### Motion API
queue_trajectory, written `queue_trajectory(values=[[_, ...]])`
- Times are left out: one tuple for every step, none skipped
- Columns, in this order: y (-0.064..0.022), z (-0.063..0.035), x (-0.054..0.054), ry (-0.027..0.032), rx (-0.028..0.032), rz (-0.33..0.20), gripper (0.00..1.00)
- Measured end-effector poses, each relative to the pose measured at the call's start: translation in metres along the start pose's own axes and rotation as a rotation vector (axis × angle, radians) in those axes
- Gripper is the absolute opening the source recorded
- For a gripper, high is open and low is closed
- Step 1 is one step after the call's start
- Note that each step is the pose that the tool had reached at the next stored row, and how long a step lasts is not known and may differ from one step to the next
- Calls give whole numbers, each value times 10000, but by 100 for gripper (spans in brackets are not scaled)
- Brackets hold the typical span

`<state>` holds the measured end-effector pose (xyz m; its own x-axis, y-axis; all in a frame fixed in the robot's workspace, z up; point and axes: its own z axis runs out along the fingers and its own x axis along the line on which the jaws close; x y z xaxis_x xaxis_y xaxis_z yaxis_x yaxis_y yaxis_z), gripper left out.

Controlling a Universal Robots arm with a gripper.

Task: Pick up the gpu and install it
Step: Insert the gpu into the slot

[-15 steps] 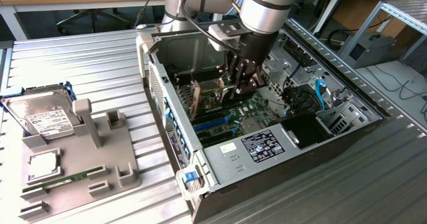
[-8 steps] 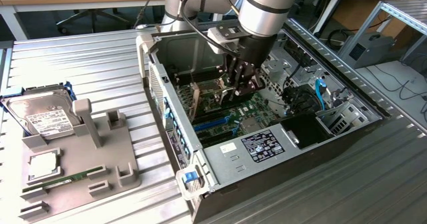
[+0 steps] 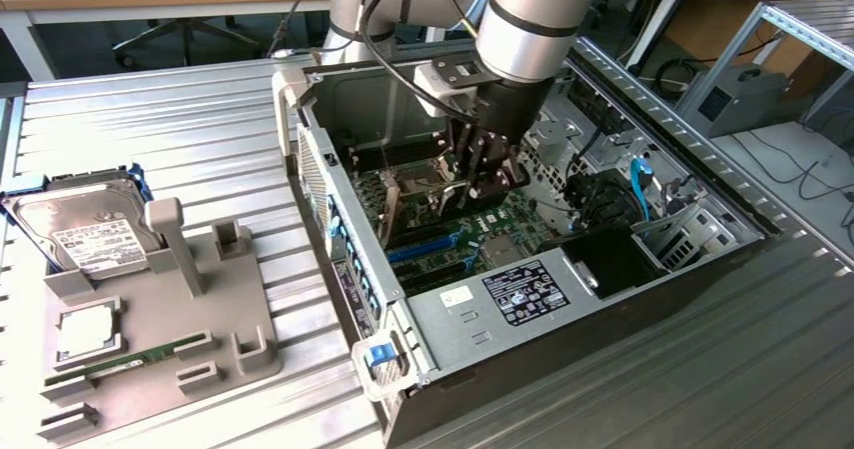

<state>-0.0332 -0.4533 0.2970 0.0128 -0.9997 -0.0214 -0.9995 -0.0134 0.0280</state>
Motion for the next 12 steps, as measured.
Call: queue_trajectory(values=[[3, 15, 0, 0, 0, -1, 27], [6, 28, 1, 0, 0, -1, 27], [9, 41, 2, 0, 0, 0, 27], [12, 54, 2, 1, 0, 0, 27], [14, 66, 2, 0, 0, -1, 27], [18, 82, 3, 1, -1, -1, 27], [20, 91, 3, 0, 0, -1, 27], [24, 106, 4, 0, 0, -1, 27], [28, 128, 6, 0, 0, -1, 27], [32, 150, 8, 1, 0, -1, 27], [37, 165, 8, 1, 0, 0, 27], [41, 167, 8, 3, -1, 0, 27]])
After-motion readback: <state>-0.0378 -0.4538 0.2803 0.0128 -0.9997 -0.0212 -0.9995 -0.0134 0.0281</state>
